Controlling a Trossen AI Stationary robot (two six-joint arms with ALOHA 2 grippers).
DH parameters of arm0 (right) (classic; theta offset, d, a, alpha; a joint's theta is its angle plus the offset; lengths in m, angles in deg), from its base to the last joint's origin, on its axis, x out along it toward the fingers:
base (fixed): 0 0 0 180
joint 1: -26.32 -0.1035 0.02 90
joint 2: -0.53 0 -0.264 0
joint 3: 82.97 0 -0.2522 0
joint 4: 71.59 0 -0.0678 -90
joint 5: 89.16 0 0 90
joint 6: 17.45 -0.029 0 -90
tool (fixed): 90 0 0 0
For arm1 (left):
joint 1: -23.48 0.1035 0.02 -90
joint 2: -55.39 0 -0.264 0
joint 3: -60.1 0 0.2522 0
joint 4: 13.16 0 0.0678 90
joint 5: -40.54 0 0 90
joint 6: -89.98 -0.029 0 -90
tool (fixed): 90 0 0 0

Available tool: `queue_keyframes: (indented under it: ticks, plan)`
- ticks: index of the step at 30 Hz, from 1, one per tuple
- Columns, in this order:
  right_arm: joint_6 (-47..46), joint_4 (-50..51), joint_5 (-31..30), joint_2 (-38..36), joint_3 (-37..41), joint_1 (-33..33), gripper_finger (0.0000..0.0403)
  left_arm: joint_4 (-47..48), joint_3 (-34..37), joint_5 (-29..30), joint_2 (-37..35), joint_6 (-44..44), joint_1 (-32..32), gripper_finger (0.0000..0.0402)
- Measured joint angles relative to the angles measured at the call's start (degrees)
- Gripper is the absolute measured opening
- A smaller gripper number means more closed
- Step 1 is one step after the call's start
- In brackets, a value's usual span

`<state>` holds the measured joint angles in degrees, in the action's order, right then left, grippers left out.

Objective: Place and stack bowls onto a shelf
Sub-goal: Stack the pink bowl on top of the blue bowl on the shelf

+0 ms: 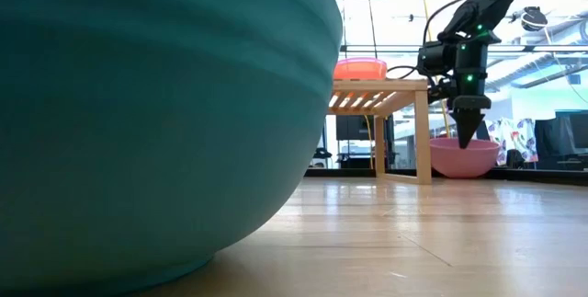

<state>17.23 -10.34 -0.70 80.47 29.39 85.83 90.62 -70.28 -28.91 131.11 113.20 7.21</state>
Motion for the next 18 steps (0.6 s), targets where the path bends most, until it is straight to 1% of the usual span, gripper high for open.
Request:
queue_keyframes:
  ticks: [7, 16, 18]
  plan:
    - [-2.1, 0.8, 0.1, -1.9, 0.0, 0.0, 0.0006, 0.0, 0.0, 0.0, 0.0, 0.0, 0.0, 0.0056]
    - [-2.0, 1.2, 0.3, -4.4, 0.0, 0.0, 0.0059, 0.0, 0.0, 0.0, 0.0, 0.0, 0.0, 0.0056]
    - [-0.6, 2.4, 1.4, -4.5, 0.0, 0.0, 0.0068, 0.0, 0.0, 0.0, 0.0, 0.0, 0.0, 0.0056]
